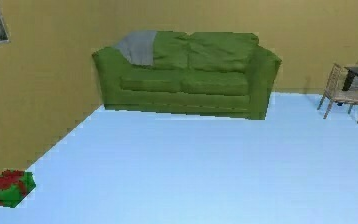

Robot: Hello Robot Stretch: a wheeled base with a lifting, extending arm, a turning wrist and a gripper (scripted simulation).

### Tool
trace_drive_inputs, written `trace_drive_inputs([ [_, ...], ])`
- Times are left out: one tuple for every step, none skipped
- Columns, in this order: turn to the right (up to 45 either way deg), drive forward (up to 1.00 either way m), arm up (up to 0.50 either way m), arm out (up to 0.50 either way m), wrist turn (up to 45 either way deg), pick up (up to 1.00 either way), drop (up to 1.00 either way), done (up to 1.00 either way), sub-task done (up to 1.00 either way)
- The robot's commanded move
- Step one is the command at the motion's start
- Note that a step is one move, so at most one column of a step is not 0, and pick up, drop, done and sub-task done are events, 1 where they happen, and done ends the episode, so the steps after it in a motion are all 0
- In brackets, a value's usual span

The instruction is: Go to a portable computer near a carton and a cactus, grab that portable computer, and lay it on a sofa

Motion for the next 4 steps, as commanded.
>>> trace_drive_inputs([
  [0.0, 1.0, 0.0, 0.0, 0.0, 0.0, 0.0, 0.0, 0.0],
  [0.0, 1.0, 0.0, 0.0, 0.0, 0.0, 0.0, 0.0, 0.0],
  [-6.0, 0.0, 0.0, 0.0, 0.0, 0.0, 0.0, 0.0, 0.0],
  [0.0, 0.25, 0.0, 0.0, 0.0, 0.0, 0.0, 0.0, 0.0],
])
